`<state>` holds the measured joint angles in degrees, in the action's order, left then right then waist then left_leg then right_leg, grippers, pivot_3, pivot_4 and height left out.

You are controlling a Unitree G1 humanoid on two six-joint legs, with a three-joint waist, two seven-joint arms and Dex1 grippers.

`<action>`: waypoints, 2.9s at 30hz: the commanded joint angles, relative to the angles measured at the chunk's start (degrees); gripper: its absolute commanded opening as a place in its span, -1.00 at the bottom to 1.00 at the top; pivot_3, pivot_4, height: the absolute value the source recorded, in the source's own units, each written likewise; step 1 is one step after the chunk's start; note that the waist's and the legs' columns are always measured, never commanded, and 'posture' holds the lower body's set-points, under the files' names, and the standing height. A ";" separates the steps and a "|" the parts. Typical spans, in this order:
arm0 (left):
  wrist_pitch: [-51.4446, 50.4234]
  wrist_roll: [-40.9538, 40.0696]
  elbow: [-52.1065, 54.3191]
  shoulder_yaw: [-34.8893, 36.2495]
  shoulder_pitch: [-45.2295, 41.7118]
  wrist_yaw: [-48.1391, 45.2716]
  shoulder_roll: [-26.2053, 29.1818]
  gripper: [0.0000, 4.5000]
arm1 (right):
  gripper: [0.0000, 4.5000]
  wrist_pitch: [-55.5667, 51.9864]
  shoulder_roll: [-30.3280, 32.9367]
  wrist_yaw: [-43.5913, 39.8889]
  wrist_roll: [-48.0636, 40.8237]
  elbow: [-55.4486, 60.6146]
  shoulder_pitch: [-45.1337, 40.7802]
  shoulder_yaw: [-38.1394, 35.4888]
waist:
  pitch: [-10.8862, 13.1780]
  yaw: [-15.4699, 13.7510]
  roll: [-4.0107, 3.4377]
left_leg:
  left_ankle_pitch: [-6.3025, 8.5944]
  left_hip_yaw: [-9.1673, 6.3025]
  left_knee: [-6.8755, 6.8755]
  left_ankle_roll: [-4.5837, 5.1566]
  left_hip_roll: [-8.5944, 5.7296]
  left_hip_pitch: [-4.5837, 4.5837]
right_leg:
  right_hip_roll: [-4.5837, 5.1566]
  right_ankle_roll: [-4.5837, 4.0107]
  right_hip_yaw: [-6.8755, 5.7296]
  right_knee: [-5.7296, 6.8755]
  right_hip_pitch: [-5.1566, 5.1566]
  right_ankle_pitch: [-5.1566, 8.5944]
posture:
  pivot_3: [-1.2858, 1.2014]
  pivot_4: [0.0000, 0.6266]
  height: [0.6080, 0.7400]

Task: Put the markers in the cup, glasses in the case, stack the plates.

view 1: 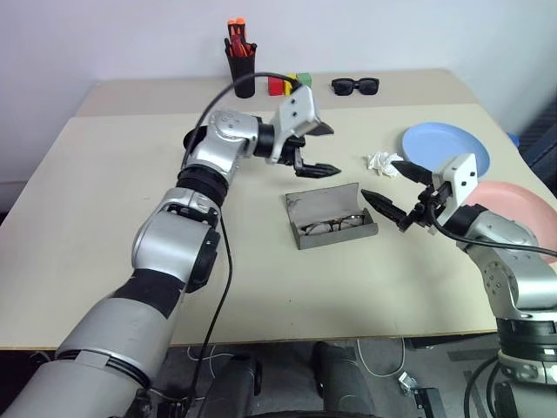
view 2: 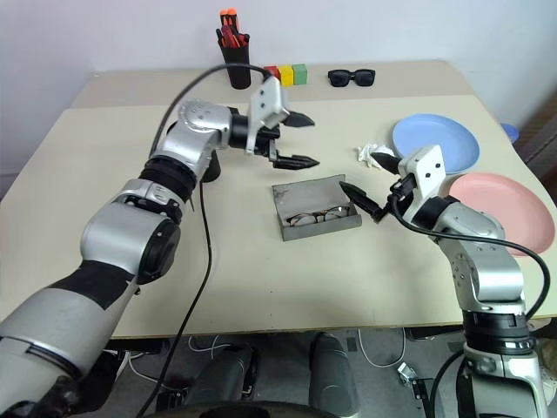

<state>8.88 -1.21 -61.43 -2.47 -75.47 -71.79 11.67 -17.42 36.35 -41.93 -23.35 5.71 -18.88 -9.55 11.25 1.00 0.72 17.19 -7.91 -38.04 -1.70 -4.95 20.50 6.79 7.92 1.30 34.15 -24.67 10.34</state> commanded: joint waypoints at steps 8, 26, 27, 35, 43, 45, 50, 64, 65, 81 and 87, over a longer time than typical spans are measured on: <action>-31.24 -18.33 42.93 5.80 24.37 -0.92 8.43 -0.86 | 1.00 7.04 -4.54 7.15 9.40 -13.65 -13.55 3.25 | -0.01 0.16 -0.04 | -0.04 0.00 -0.02 -0.07 0.00 0.10 | 0.00 -0.05 0.10 0.13 -0.20 -0.03 | 0.03 -0.52 1.00; -52.04 -36.15 72.49 10.42 45.83 11.80 16.34 0.97 | 1.00 16.20 -8.25 7.24 18.22 -35.08 -27.66 9.22 | -0.02 0.17 -0.06 | -0.10 0.02 0.04 -0.22 0.00 0.06 | -0.01 -0.12 0.13 0.09 -0.20 -0.07 | 0.03 -0.52 1.00; -52.46 -36.59 72.76 10.42 46.12 12.41 16.53 0.97 | 1.00 16.25 -8.29 7.08 17.90 -35.84 -28.16 8.83 | -0.02 0.18 -0.06 | -0.10 0.02 0.06 -0.22 0.00 0.04 | -0.01 -0.13 0.13 0.09 -0.19 -0.07 | 0.03 -0.52 1.00; -51.24 -38.25 73.11 9.28 47.56 13.15 16.84 1.00 | 0.00 19.77 -7.35 9.64 21.69 -43.06 -30.59 9.87 | -0.02 0.17 -0.06 | -0.11 0.05 0.07 -0.23 0.01 0.05 | -0.01 -0.14 0.13 0.06 -0.19 -0.08 | 0.03 -0.52 1.00; -49.39 -39.85 73.67 9.26 49.26 10.48 18.42 1.00 | -0.95 28.52 -6.29 9.78 29.13 -51.30 -33.79 14.13 | -0.02 0.76 -0.06 | -0.11 0.06 0.09 -0.24 0.01 0.04 | -0.01 -0.14 0.14 0.06 -0.20 -0.08 | 0.03 -0.52 1.00; -49.39 -40.20 74.11 8.94 49.30 11.15 18.20 1.00 | -0.95 30.19 -6.20 8.20 29.96 -53.02 -34.52 15.10 | -0.02 0.99 -0.06 | -0.11 0.06 0.10 -0.24 0.01 0.05 | -0.01 -0.14 0.14 0.06 -0.20 -0.08 | 0.03 -0.52 1.00; -49.59 -40.62 75.75 8.36 49.64 12.40 17.96 1.00 | -0.95 33.17 -5.38 5.37 32.11 -56.62 -36.29 17.01 | -0.02 1.49 -0.06 | -0.11 0.05 0.11 -0.24 0.01 0.05 | -0.01 -0.14 0.14 0.03 -0.19 -0.08 | 0.03 -0.52 1.00; -50.59 -41.26 77.43 7.33 48.87 14.28 18.39 1.00 | -0.95 40.78 -2.84 -0.96 36.74 -62.15 -38.08 20.96 | -0.02 1.54 -0.06 | -0.11 0.05 0.13 -0.24 0.01 0.04 | -0.01 -0.14 0.14 0.03 -0.19 -0.08 | 0.03 -0.52 1.00; -50.61 -41.37 77.43 7.30 48.77 14.39 18.42 1.00 | -0.95 41.17 -2.70 -1.88 36.54 -62.03 -37.93 20.98 | -0.02 1.54 -0.06 | -0.11 0.05 0.13 -0.25 0.01 0.04 | -0.01 -0.14 0.14 0.03 -0.19 -0.08 | 0.03 -0.52 1.00; -48.03 -40.38 75.53 5.86 48.76 13.71 18.92 1.00 | -0.95 45.23 -0.06 -11.07 35.61 -59.66 -36.85 21.41 | -0.02 1.53 -0.06 | -0.11 0.06 0.14 -0.25 0.01 0.03 | 0.00 -0.14 0.15 0.01 -0.17 -0.08 | 0.03 -0.52 1.00; -46.94 -40.06 75.25 5.32 49.25 13.59 19.09 1.00 | -0.95 45.54 1.37 -14.59 35.45 -57.86 -35.87 21.51 | -0.02 1.51 -0.06 | -0.11 0.06 0.14 -0.25 0.01 0.02 | -0.01 -0.14 0.15 0.01 -0.17 -0.08 | 0.03 -0.52 1.00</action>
<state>-39.29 -41.43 13.43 2.94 -25.64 -57.83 30.31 27.83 36.84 -55.39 13.02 -54.00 -54.81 12.25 11.23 2.51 0.67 17.07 -7.85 -37.90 -1.95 -4.94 20.52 6.79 7.78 1.44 34.15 -24.83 10.26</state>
